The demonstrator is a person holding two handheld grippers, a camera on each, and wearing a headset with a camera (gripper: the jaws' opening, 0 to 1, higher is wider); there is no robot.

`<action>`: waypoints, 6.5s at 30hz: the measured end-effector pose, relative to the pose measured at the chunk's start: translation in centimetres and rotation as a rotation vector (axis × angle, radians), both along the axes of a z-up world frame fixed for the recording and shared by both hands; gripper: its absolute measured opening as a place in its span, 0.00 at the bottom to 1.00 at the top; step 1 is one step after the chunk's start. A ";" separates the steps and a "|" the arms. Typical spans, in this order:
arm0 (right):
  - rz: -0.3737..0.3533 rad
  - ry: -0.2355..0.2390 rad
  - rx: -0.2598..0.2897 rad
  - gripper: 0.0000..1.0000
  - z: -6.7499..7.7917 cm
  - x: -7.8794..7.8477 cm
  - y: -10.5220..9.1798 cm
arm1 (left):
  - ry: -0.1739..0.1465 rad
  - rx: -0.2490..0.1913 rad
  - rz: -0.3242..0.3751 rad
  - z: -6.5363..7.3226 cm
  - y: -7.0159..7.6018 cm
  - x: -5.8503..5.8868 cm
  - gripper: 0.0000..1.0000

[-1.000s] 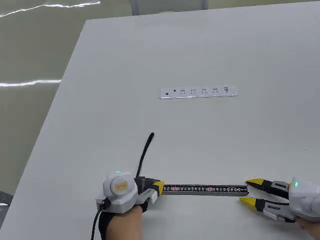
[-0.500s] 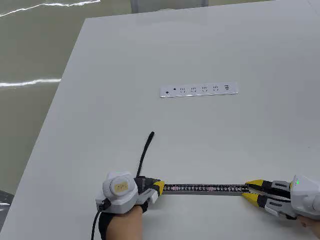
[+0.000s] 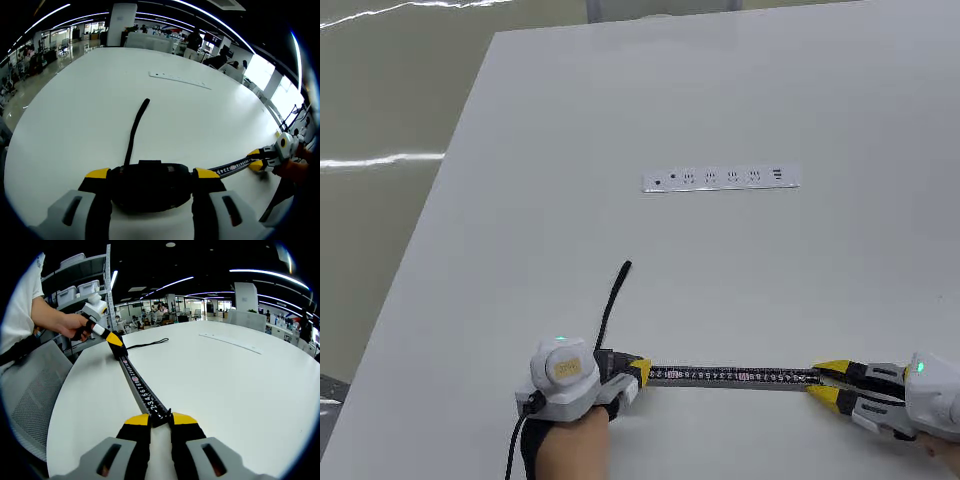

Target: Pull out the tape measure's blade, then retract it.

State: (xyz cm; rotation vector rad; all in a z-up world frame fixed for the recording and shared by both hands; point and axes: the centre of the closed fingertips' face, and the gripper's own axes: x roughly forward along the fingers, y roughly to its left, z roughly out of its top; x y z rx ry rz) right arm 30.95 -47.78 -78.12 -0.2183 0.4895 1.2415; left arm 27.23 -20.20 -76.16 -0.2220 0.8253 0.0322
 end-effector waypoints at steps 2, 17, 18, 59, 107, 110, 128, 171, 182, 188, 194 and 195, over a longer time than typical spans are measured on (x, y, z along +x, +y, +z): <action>0.006 -0.012 -0.004 0.13 0.0 0.1 0.0 | 0.002 0.007 0.002 0.1 0.0 0.0 0.61; 0.033 -0.023 -0.001 0.13 -0.1 -0.3 1.2 | -0.012 0.002 0.004 0.1 0.2 0.1 0.60; 0.034 -0.022 -0.001 0.13 -0.1 -0.3 1.2 | -0.011 0.003 0.002 0.1 0.2 0.0 0.60; 0.112 -0.035 0.015 0.12 -0.3 -0.9 7.1 | -0.016 -0.013 0.006 0.0 0.0 0.0 0.60; 0.172 -0.039 0.024 0.12 -0.4 -1.6 11.9 | -0.008 -0.032 0.014 0.1 0.1 0.0 0.60; 0.169 -0.035 0.027 0.12 -0.4 -1.6 12.0 | -0.009 -0.034 0.017 0.1 0.1 0.0 0.60; 0.175 -0.028 0.030 0.12 -0.4 -1.3 13.5 | 0.004 -0.047 0.023 0.1 0.1 0.0 0.59; 0.261 -0.024 0.034 0.12 -0.5 -2.8 17.8 | 0.003 -0.038 0.002 0.1 0.3 0.1 0.59; 0.263 -0.027 0.036 0.12 -0.5 -2.8 18.9 | 0.001 -0.048 0.009 0.2 0.4 0.0 0.59; 0.269 -0.027 0.037 0.12 -0.5 -3.0 19.4 | -0.003 -0.050 0.011 0.1 0.4 0.0 0.59; 0.274 -0.033 0.036 0.12 -0.5 -3.1 20.1 | -0.002 -0.053 0.012 0.2 0.5 0.0 0.59; 0.274 -0.035 0.037 0.12 -0.6 -3.2 20.1 | -0.002 -0.053 0.011 0.1 0.5 0.0 0.59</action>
